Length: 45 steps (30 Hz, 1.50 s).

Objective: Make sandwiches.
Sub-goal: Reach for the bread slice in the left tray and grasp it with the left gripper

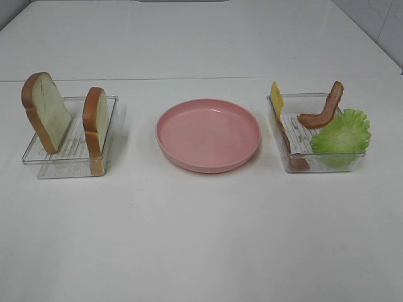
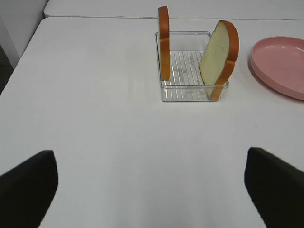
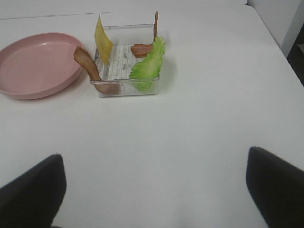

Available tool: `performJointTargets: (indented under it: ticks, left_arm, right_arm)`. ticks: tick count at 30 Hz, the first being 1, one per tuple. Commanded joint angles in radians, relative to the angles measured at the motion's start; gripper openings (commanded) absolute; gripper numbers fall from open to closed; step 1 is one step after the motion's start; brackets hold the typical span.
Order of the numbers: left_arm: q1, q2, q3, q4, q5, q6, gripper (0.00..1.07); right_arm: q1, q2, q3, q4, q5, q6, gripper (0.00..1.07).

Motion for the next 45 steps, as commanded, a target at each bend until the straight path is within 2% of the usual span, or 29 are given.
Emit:
performJointTargets:
  ticks: [1, 25, 28, 31, 34, 36, 38, 39, 42, 43, 44, 45]
  left_arm:
    - [-0.007, -0.016, 0.005, -0.001, -0.013, -0.006, 1.02]
    - [-0.007, -0.014, 0.005, 0.004, -0.014, -0.005, 1.02]
    - [-0.007, 0.002, 0.005, 0.011, -0.014, -0.005, 1.02]
    - [-0.007, 0.089, -0.018, -0.016, 0.008, -0.005, 1.02]
    - [-0.007, 0.163, -0.063, -0.026, 0.025, -0.005, 1.02]
    - [-0.007, 0.384, -0.194, -0.032, 0.088, -0.022, 1.02]
    - [-0.007, 0.435, -0.229, -0.038, 0.110, -0.037, 1.02]
    - [-0.007, 0.555, -0.322, -0.050, 0.168, -0.043, 1.02]
    - [-0.007, 0.624, -0.370, -0.051, 0.200, -0.053, 1.02]
    - [-0.007, 0.760, -0.454, -0.050, 0.227, -0.072, 1.02]
    - [-0.007, 0.821, -0.497, -0.050, 0.227, -0.076, 1.02]
    - [-0.007, 0.821, -0.497, -0.050, 0.227, -0.076, 1.02]
  right_arm:
    - [-0.002, -0.016, -0.002, -0.001, -0.003, -0.009, 0.98]
    - [-0.002, -0.016, -0.002, -0.001, -0.003, -0.009, 0.98]
    - [-0.002, -0.016, -0.002, -0.001, -0.003, -0.009, 0.98]
    - [-0.002, -0.016, -0.002, -0.001, -0.003, -0.009, 0.98]
    - [-0.002, -0.016, -0.002, -0.001, -0.003, -0.009, 0.98]
    - [-0.002, -0.016, -0.002, -0.001, -0.003, -0.009, 0.98]
    - [-0.002, -0.016, -0.002, -0.001, -0.003, -0.009, 0.98]
    - [-0.002, -0.016, -0.002, -0.001, -0.003, -0.009, 0.98]
    - [-0.002, -0.016, -0.002, -0.001, -0.003, -0.009, 0.98]
    - [-0.002, -0.016, -0.002, -0.001, -0.003, -0.009, 0.98]
    - [-0.002, -0.016, -0.002, -0.001, -0.003, -0.009, 0.98]
    - [-0.002, -0.016, -0.002, -0.001, -0.003, -0.009, 0.98]
